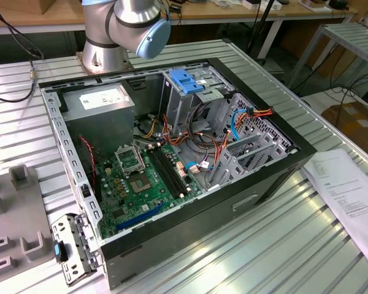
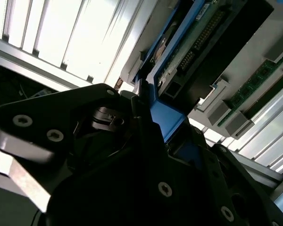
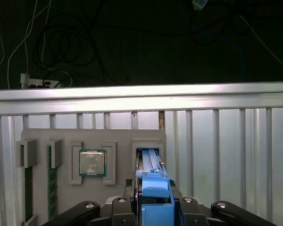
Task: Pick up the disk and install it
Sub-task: 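Pick up the disk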
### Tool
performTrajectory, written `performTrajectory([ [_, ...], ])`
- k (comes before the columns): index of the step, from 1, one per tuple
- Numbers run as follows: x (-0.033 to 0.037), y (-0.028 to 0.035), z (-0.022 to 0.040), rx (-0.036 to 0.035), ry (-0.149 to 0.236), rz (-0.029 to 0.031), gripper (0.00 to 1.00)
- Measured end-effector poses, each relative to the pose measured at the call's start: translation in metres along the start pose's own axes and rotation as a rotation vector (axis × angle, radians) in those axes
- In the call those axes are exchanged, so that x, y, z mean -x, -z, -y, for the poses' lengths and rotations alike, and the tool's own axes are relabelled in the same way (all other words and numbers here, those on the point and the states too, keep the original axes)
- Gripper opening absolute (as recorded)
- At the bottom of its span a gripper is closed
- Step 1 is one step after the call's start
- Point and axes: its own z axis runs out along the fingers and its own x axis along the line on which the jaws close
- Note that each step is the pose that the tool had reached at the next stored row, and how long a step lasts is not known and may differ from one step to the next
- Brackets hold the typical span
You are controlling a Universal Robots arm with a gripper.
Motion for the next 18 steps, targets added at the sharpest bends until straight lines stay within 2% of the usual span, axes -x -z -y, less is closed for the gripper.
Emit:
performTrajectory([
  [5,-0.0003,0.0000,0.0000,0.0000,0.021,0.0004,0.37],
  [12,-0.0003,0.0014,0.0000,-0.0002,0.022,0.0004,0.37],
  [13,-0.0003,0.0034,0.0000,-0.0002,0.022,0.0004,0.37],
  [15,-0.0003,0.0137,0.0002,-0.0001,0.022,0.0003,0.37],
  [17,-0.0003,0.0204,0.0004,-0.0001,0.022,0.0003,0.37],
  [18,-0.0003,0.0289,0.0005,0.0000,0.022,0.0002,0.37],
])
